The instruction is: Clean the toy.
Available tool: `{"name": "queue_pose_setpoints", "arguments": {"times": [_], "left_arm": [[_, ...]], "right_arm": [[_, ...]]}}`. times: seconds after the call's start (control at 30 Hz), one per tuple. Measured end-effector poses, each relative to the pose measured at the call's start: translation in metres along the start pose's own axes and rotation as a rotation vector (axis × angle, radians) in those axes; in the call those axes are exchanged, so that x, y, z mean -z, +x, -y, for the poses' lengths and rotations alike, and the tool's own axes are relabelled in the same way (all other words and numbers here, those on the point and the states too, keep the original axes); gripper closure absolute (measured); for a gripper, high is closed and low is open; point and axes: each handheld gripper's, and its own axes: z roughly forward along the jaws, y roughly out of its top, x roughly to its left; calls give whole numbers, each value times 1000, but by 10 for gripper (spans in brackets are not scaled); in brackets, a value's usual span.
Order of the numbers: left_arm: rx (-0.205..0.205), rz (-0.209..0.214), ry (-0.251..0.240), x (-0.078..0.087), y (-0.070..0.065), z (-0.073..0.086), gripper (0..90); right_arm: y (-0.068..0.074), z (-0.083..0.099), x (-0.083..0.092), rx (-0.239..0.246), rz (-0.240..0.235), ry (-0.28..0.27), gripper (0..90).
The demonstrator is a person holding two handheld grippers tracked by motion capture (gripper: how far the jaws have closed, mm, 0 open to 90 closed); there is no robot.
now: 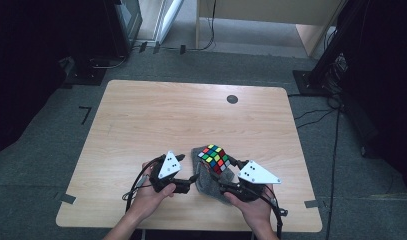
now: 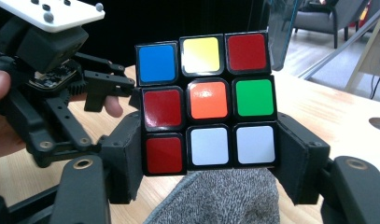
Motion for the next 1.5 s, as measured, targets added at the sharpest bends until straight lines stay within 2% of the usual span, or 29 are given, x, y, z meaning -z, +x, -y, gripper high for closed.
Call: {"name": "queue_pose_setpoints", "arguments": {"times": [0.2,0.3,0.37,0.4,0.43,0.5,0.6,0.67,0.8,0.97,1.0,1.07,1.1,1.17,1.3,1.4,1.5], "left_arm": [[28,107,-71,4,5,5,155],[27,125,-115,5,7,6,134],[6,113,-137,6,7,8,134],[-18,98,-155,6,6,9,133],[-51,72,-178,7,5,10,129],[-143,30,-212,8,2,12,130],[-233,26,-240,8,-1,15,133],[-261,26,-251,7,-3,16,135],[-284,12,-261,7,-8,15,133],[-288,12,-254,8,-12,14,133],[-296,24,-250,8,-13,15,134],[-330,87,-260,9,-16,16,97],[-335,81,-260,8,-17,15,48],[-325,51,-258,6,-19,15,74],[-322,46,-264,5,-18,16,75],[-327,26,-265,5,-20,16,99],[-350,5,-267,5,-22,16,133]], "right_arm": [[1,-1,0,-52,-25,3,345],[6,-3,0,-47,-19,9,345],[9,-3,-1,-61,-35,10,345],[10,-4,-1,-69,-43,13,345],[11,-4,-2,-81,-52,19,345],[12,-4,-2,-117,-75,24,345],[11,-5,-1,-186,-115,38,345],[10,-6,0,-221,-141,50,345],[11,-5,-3,-248,-149,83,345],[7,-2,-7,-323,-173,113,344],[6,-1,-8,-339,-178,117,344],[6,1,-10,-372,-180,126,344],[6,1,-10,-386,-170,133,344],[5,3,-11,-405,-166,144,344],[3,4,-12,-438,-186,156,344],[3,4,-13,-462,-207,160,344],[3,4,-13,-483,-221,170,344]]}}
